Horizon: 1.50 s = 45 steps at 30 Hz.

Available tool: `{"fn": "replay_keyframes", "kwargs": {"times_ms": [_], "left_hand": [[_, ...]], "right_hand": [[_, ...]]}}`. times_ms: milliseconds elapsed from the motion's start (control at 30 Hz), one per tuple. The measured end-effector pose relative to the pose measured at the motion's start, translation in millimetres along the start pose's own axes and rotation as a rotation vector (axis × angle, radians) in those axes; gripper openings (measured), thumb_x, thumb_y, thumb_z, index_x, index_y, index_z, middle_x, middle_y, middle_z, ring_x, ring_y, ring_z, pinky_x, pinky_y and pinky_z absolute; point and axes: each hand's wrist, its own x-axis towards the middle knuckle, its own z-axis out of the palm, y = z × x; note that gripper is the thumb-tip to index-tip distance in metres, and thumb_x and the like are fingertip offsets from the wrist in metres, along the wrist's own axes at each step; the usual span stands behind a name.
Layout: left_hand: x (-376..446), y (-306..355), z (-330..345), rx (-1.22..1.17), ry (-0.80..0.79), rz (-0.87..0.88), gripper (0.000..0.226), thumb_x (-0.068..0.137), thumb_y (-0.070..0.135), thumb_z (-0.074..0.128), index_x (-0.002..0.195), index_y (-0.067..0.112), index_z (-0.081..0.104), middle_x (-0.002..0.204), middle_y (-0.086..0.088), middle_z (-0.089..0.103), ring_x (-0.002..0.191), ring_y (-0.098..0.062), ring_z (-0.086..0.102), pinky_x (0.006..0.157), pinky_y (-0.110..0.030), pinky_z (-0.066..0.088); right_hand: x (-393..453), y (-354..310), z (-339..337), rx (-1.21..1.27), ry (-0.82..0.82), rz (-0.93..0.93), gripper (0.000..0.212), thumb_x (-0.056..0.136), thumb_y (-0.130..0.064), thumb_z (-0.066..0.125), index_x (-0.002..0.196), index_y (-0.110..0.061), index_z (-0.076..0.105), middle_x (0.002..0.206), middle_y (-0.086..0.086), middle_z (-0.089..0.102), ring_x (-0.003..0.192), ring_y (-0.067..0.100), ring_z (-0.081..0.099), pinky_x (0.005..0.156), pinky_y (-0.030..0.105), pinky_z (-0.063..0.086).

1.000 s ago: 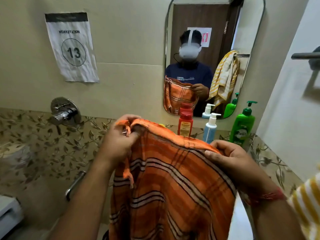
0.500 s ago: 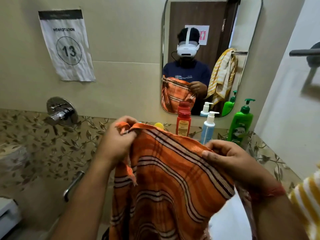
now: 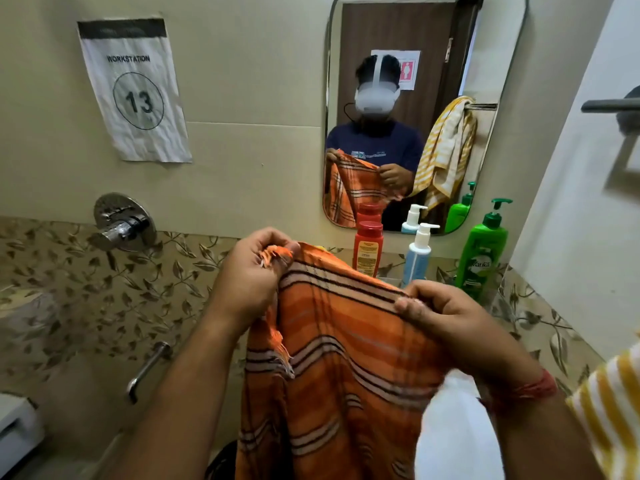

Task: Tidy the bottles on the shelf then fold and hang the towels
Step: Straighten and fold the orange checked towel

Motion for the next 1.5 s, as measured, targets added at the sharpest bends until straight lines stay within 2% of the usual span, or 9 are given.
{"fn": "replay_keyframes", "kwargs": {"times_ms": [233,433,533,733,833,1000,1200,1367,1500], "left_hand": [[5,-15,1,0.014,0.107,-0.074,0.017,0.094,0.020,0.068,0.081,0.030,0.069,0.079,0.008,0.072,0.079,-0.015,0.068,0.076,-0.040,0.058],[5,-12,10,0.045,0.071,-0.064,0.010,0.093,0.015,0.068,0.087,0.022,0.069,0.085,0.004,0.074,0.082,-0.013,0.069,0.078,-0.039,0.059],[6,-14,14,0.058,0.052,-0.070,0.009,0.093,0.018,0.068,0.087,0.024,0.070,0.085,0.004,0.074,0.083,-0.014,0.070,0.078,-0.041,0.060],[4,-7,22,0.045,0.012,-0.069,0.011,0.094,0.019,0.067,0.086,0.026,0.068,0.079,0.012,0.072,0.075,0.000,0.067,0.066,-0.023,0.053],[2,-2,27,0.035,-0.045,-0.054,0.011,0.094,0.017,0.066,0.087,0.025,0.068,0.079,0.011,0.071,0.074,0.002,0.067,0.065,-0.021,0.052],[-2,6,35,0.007,-0.231,0.001,0.014,0.094,0.009,0.065,0.092,0.022,0.069,0.085,0.009,0.071,0.081,-0.004,0.067,0.070,-0.020,0.052],[-8,9,40,-0.128,-0.215,-0.022,0.010,0.093,0.024,0.067,0.103,0.021,0.065,0.086,0.010,0.069,0.077,-0.002,0.066,0.071,-0.018,0.052],[-13,12,39,-0.161,-0.198,-0.026,0.009,0.093,0.028,0.065,0.100,0.022,0.065,0.092,0.008,0.069,0.083,0.000,0.066,0.071,-0.015,0.052],[-14,13,37,-0.287,-0.257,-0.064,0.010,0.097,0.015,0.060,0.097,0.022,0.066,0.097,-0.010,0.069,0.086,-0.018,0.068,0.077,-0.032,0.059]], "right_hand": [[-2,-4,-17,0.203,0.086,-0.001,0.024,0.081,-0.025,0.070,0.092,-0.006,0.061,0.085,0.008,0.069,0.076,0.024,0.067,0.062,0.033,0.057],[-4,-3,-13,0.372,-0.067,-0.006,0.024,0.075,-0.007,0.071,0.092,-0.012,0.056,0.084,0.010,0.058,0.074,0.023,0.056,0.058,0.028,0.051],[-5,-6,-10,0.505,-0.161,-0.039,0.038,0.079,-0.003,0.065,0.114,-0.017,0.060,0.092,0.017,0.061,0.080,0.030,0.062,0.065,0.034,0.057],[-2,-9,0,0.600,-0.446,-0.255,0.023,0.090,0.007,0.056,0.110,0.006,0.066,0.099,0.021,0.065,0.091,0.033,0.066,0.080,0.034,0.057],[7,-16,13,0.158,-0.264,-0.308,0.025,0.088,0.010,0.060,0.106,-0.003,0.071,0.099,0.006,0.071,0.097,0.021,0.070,0.083,0.030,0.057],[24,-27,39,-0.635,0.071,-0.561,0.008,0.085,-0.019,0.068,0.089,-0.025,0.065,0.095,-0.018,0.054,0.091,0.002,0.057,0.073,0.014,0.049],[26,-21,57,-0.083,0.318,-0.410,0.005,0.093,-0.020,0.049,0.091,-0.019,0.053,0.080,-0.005,0.058,0.072,0.014,0.057,0.064,0.044,0.050],[26,-15,63,-0.254,0.377,-0.347,0.017,0.098,-0.016,0.052,0.084,-0.026,0.050,0.070,-0.008,0.055,0.063,0.001,0.053,0.056,0.015,0.041],[23,-21,69,-0.137,0.324,-0.402,0.010,0.097,-0.025,0.052,0.087,-0.027,0.052,0.072,-0.008,0.056,0.064,0.007,0.054,0.058,0.022,0.045]]}}
